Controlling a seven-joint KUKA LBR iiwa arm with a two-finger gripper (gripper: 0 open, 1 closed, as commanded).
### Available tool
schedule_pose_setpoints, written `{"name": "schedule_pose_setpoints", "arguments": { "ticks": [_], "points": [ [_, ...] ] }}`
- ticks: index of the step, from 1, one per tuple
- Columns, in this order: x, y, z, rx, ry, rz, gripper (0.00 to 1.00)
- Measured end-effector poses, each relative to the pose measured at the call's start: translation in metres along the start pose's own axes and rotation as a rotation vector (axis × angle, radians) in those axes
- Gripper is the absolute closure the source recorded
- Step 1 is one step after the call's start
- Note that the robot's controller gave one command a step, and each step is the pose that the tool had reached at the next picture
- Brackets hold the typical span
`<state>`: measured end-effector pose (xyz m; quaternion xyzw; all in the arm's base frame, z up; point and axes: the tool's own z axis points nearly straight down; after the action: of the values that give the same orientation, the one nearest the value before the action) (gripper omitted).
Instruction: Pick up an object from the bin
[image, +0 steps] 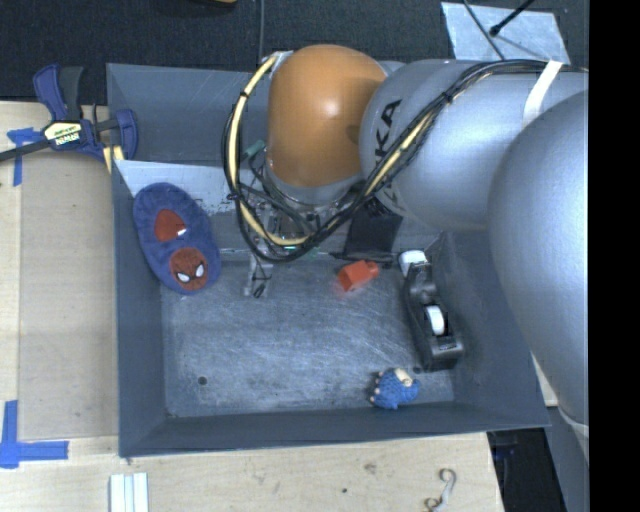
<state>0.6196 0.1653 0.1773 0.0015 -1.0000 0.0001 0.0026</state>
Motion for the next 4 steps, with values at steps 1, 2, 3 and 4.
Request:
{"name": "schedule_pose_setpoints", "arguments": {
  "ticks": [1, 2, 3, 4],
  "points": [
    [-0.002, 0.063, 0.072, 0.009, -0.008, -0.081, 0.00],
    [-0.003, 0.061, 0.068, 0.005, -0.011, -0.076, 1.00],
    [0.032, 0.078, -0.052, -0.002, -0.016, -0.330, 1.00],
    [0.094, -0.012, 0.035, 0.004, 0.003, -0.474, 1.00]
  ]
}}
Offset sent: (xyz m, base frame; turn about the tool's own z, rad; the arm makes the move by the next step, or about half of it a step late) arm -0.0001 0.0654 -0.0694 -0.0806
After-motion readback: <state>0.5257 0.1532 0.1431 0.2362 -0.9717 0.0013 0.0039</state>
